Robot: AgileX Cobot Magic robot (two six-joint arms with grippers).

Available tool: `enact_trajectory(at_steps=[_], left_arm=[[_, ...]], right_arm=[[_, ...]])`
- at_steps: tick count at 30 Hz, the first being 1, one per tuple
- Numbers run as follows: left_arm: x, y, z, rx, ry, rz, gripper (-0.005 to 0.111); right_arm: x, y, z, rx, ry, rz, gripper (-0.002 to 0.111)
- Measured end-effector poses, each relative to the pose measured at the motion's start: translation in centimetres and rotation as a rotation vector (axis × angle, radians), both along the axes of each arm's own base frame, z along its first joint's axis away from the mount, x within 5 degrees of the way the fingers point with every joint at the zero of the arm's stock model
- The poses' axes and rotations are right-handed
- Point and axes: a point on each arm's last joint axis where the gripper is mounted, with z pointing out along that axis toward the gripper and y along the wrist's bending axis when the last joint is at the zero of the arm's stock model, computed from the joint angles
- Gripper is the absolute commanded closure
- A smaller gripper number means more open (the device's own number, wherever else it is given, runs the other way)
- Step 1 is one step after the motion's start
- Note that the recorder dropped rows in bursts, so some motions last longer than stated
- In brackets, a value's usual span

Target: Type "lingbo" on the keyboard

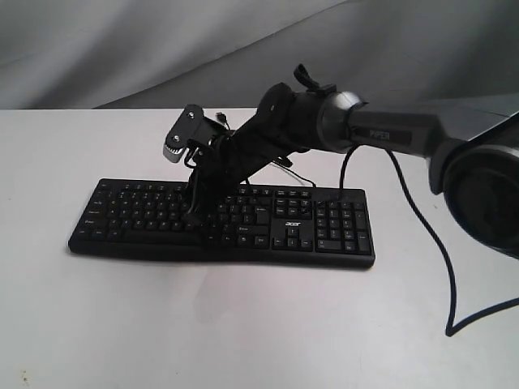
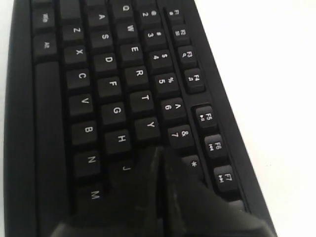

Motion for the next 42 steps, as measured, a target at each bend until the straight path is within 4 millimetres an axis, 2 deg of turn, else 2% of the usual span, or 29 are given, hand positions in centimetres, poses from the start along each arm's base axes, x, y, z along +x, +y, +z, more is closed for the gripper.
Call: enact_trajectory(at_steps=[3,26,31,36,39,42], left_arm=[[0.0,0.0,0.0,0.0,0.0,0.0,0.106],[0.0,0.0,0.0,0.0,0.0,0.0,0.106],[0.0,0.0,0.0,0.0,0.0,0.0,0.106],[0.0,0.0,0.0,0.0,0.0,0.0,0.106],[0.0,0.0,0.0,0.0,0.0,0.0,0.106],[0.0,0.0,0.0,0.0,0.0,0.0,0.106]], right_arm=[[0.1,0.1,-0.7,-0.008,0.014,0.003,0.108],[0.2,-0.1,-0.7,-0.031,0.006,0.003,0.108],[0.2,-0.1,-1.6,-0.038,0.02,0.0,0.108],[0.3,-0.2,-1.0,-0.035,0.01,0.002,0.108],[-0.6,0.6,0.4,-0.029,0.007,0.042,0.108],[-2.0,2.0,0.3,-0.035,0.027,0.093,0.108]])
